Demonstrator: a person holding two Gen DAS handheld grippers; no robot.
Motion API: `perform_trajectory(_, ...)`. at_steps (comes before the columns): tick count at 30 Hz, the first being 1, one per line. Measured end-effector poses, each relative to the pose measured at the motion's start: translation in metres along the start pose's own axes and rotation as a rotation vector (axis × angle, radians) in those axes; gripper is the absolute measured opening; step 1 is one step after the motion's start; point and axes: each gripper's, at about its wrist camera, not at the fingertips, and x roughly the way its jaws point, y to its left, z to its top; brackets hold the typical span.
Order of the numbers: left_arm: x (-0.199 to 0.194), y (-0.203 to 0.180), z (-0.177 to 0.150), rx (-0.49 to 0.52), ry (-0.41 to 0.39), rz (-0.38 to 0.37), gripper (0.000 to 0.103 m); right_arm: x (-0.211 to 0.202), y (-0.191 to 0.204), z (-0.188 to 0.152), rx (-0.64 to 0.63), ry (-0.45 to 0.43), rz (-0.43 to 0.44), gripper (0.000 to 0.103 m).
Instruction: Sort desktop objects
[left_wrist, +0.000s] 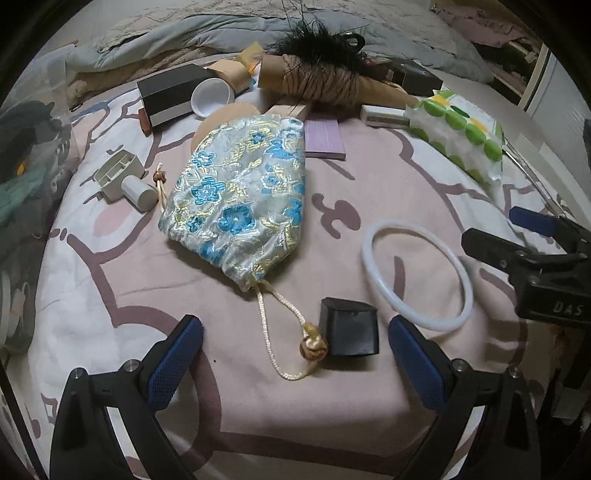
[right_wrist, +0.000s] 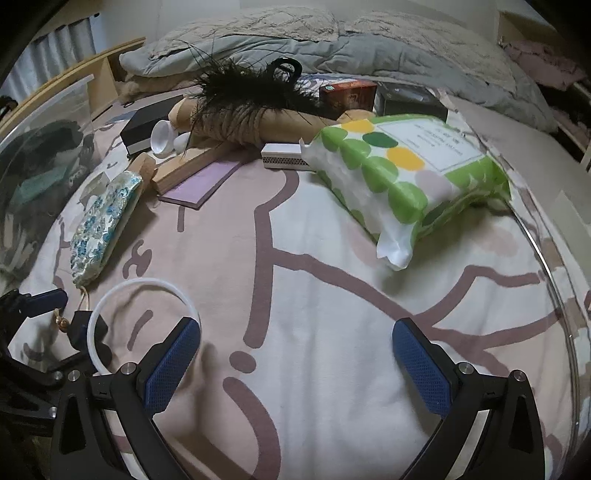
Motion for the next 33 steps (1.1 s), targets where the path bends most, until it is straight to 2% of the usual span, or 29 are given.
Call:
perform_trajectory(6, -0.001, 0.016, -0.004, -0.046, 0.021, 0.037, 0.102, -0.003, 0.011, 0.002, -0.047, -0.014, 0.071, 0.103)
perform_trajectory(14, -0.002, 0.05, -0.008, -0.152, 0.041, 0.116, 0.102, 0.006, 0.018, 0.0, -0.077, 0.023, 0.067, 0.103)
perform_trajectory(18, 0.003, 0.064, -0.001, -0.202, 0.032, 0.108, 0.102, 0.006, 0.018, 0.0, -0.078, 0.023, 0.072, 0.103)
perform_trajectory(27, 0.012, 0.072, 0.014, -0.173, -0.002, 0.145, 0.102, 0.008, 0.019, -0.001, -0.086, 0.036, 0.066, 0.103)
perform_trajectory(33, 0.002, 0.079, 0.008, -0.221, 0.006, 0.11, 0.102, 0.011, 0.021, -0.003, -0.1, 0.047, 0.055, 0.103)
